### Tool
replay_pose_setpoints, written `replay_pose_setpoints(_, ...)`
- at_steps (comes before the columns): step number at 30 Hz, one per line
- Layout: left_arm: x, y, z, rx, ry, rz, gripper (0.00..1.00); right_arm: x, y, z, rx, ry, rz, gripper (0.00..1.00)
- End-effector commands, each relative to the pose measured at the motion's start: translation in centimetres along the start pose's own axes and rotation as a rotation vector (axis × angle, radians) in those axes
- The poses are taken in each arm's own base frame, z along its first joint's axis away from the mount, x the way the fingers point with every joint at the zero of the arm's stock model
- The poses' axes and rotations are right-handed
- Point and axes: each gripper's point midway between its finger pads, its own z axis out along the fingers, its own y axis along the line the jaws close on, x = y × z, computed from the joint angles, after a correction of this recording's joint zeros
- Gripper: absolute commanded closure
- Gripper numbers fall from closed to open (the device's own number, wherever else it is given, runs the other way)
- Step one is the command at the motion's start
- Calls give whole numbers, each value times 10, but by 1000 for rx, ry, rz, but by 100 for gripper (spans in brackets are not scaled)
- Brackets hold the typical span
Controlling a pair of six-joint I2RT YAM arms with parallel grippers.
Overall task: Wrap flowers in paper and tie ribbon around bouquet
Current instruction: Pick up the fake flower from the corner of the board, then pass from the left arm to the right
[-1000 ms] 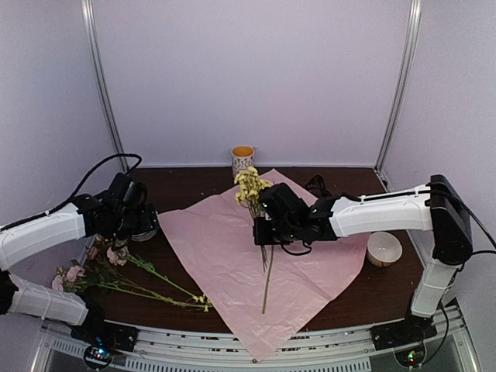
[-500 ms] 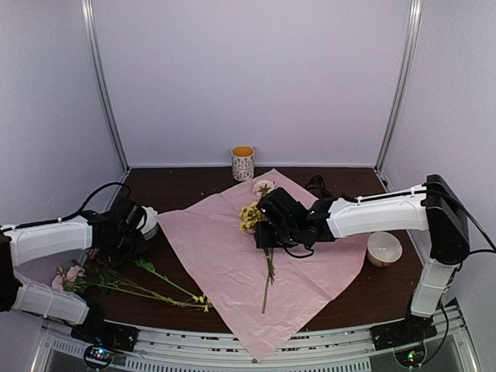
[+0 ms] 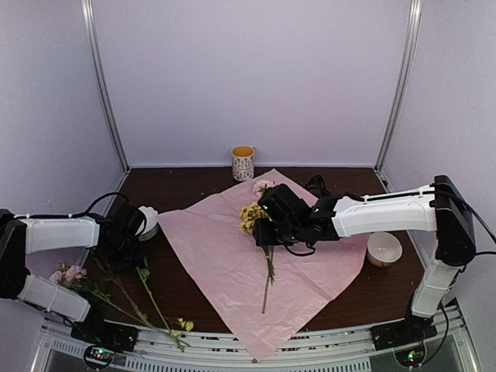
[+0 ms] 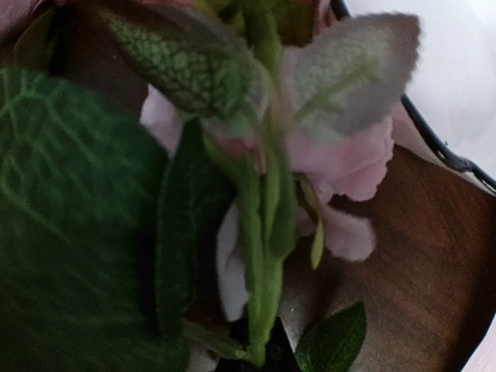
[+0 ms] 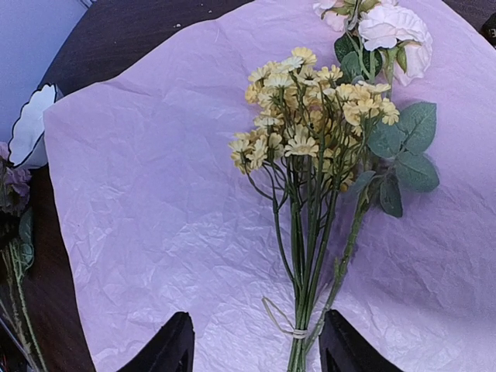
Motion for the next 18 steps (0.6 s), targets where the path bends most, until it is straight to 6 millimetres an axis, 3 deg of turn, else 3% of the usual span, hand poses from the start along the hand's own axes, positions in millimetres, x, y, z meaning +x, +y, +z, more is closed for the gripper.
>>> replay_pose_setpoints(1,-20,5,-31,32,-85,-59,100,-16,6,-17,-23,-53,3,44)
replay_pose_setpoints(5,-53,19,-79,55,-259,-99,100,-22,16,-22,-64,-67,-4,44)
replay_pose_setpoints(7,-70,16,-104,107,-345,-108,100,-26,24,-25,-92,-74,-23,44)
replay_pose_setpoints(12,-100,-40,-172,519,-546,-32,100,-40,67,-51,-270,-150,-159,44)
replay_pose_setpoints(18,-94,-98,-283,955,-763,119,100,-35,160,-118,-755,-200,-380,43)
